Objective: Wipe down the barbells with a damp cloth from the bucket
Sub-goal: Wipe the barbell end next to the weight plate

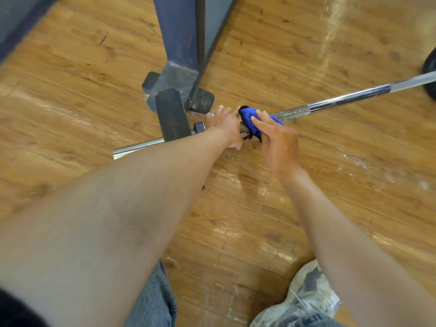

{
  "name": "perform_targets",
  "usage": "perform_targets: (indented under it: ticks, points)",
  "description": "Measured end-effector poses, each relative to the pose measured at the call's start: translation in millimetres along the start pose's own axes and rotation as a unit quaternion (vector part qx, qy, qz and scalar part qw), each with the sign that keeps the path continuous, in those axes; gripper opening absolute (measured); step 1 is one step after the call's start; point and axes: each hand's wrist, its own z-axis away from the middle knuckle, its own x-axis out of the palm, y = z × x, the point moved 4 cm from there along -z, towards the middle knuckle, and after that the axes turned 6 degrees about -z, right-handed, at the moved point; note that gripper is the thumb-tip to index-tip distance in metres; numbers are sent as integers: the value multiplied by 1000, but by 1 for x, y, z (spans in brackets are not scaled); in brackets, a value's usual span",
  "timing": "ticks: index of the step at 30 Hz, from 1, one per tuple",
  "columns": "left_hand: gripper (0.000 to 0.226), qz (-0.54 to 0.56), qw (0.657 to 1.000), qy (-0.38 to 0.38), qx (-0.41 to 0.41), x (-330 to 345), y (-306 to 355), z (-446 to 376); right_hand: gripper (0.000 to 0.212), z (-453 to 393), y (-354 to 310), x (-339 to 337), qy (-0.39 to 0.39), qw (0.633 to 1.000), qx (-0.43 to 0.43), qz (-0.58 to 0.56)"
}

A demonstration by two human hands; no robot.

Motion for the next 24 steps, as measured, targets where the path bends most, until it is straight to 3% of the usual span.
perform_targets:
  ticks: [4, 8, 9, 12, 13, 16, 24]
  points:
    - [113, -8, 1000, 24, 6, 3, 2, 7, 42, -8, 28, -27, 46, 991, 122, 31]
    - [114, -8, 996, 85, 14, 9, 5, 12, 47, 3, -10, -8, -65, 995, -45, 65]
    - [114, -2, 996, 88, 18, 9, 6, 15, 47, 3, -6, -11, -66, 995, -35, 70]
    - [114, 17, 996, 86, 29, 11, 8, 21, 44, 2, 12, -28, 9, 990, 119, 70]
    - [114, 17, 996, 88, 32, 11, 8, 22, 45, 3, 8, -28, 2, 987, 136, 85]
    - [114, 15, 995, 91, 41, 12, 10, 26, 43, 6, -9, -28, -41, 990, 101, 94]
    - [117, 6, 992, 104, 70, 19, 16, 43, 41, 23, -20, -40, -30, 978, 182, 102]
